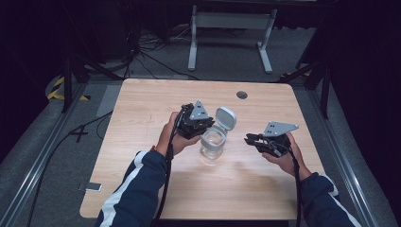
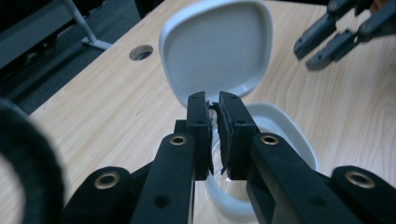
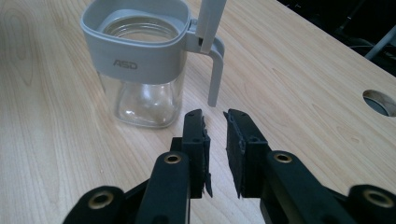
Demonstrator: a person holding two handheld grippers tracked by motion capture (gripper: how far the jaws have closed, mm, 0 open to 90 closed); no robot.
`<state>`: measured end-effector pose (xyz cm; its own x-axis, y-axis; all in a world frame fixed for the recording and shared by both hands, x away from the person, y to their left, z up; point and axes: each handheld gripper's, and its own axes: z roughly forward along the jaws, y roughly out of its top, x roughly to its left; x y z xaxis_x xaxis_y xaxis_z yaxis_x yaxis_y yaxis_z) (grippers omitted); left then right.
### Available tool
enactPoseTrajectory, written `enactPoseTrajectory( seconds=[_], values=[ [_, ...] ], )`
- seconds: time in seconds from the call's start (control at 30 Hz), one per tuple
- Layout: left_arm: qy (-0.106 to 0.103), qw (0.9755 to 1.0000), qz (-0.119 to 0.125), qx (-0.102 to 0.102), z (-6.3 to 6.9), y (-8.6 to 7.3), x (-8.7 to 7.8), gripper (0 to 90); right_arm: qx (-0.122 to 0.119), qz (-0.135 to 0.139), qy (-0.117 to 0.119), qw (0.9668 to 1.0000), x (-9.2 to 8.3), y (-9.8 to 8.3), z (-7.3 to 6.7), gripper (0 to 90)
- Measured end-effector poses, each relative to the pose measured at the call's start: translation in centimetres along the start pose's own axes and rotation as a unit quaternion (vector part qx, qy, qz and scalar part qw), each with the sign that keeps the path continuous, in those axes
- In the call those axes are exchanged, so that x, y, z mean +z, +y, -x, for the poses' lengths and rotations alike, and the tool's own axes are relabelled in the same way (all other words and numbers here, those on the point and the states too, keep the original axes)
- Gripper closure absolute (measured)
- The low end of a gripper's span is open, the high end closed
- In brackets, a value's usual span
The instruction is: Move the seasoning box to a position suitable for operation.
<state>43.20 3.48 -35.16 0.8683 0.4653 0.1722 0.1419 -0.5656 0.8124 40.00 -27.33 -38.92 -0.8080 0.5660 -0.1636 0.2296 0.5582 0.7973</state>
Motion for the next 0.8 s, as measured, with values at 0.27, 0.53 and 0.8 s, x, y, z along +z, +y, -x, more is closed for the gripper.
enactPoseTrajectory(
  seconds=[0.27, 0.53, 0.8],
  values=[
    [0.005, 0.9998, -0.02, 0.004, 0.0, -1.8, -1.1, 80.9, 0.001, 0.001, -0.005, 1.0, -0.9, -0.3, 0.2, 71.8],
    [0.016, 0.9991, -0.039, 0.004, 0.0, -4.0, -2.8, 77.8, 0.002, -0.006, -0.007, 1.0, -1.7, -0.8, 0.2, 68.8],
    [0.027, 0.9983, -0.052, 0.001, 0.0, -5.9, -4.3, 74.2, 0.004, -0.01, -0.015, 0.9998, -2.6, -1.5, 0.4, 65.3]
  ],
)
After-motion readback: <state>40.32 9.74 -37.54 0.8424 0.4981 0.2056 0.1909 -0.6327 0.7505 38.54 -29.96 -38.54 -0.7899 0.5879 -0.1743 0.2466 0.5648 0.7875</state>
